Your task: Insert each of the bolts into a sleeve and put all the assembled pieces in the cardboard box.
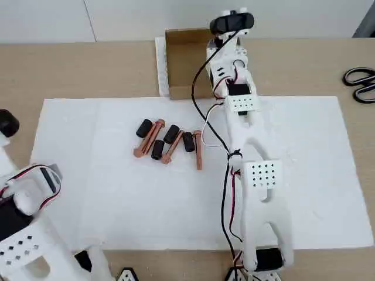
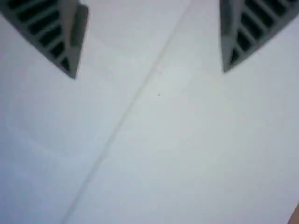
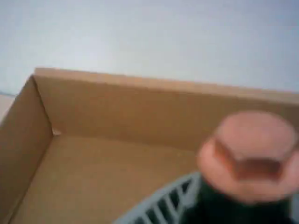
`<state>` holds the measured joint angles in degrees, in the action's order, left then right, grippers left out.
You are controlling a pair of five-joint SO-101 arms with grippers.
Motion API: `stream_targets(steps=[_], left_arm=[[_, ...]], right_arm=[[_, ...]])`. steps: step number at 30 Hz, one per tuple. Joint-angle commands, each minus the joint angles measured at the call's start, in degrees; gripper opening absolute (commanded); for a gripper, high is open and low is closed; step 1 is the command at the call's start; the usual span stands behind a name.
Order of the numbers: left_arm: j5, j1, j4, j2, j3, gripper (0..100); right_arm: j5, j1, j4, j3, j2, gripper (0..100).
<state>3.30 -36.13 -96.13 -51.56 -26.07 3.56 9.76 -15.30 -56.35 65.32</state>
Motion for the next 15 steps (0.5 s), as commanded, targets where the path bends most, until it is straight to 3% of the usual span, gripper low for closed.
stream_targets(steps=[1,4,9,15], left_arm=[[-0.3,-0.1,-0.2,-0.8,0.3,19],[-0.3,0.0,-0.2,-0.8,0.3,19],[-0.3,0.0,-0.2,-0.8,0.3,19],[-0.3,0.0,-0.2,-0.8,0.3,19]], right_arm=[[-0.1,0.4,-1.9,-5.1,-0.6,16.1],[-0.1,0.1,-2.2,-5.2,0.0,23.5],[-0.1,0.0,-2.5,-8.9,-0.1,24.2],[-0.1,0.0,-16.6,-25.4,-0.1,24.2]])
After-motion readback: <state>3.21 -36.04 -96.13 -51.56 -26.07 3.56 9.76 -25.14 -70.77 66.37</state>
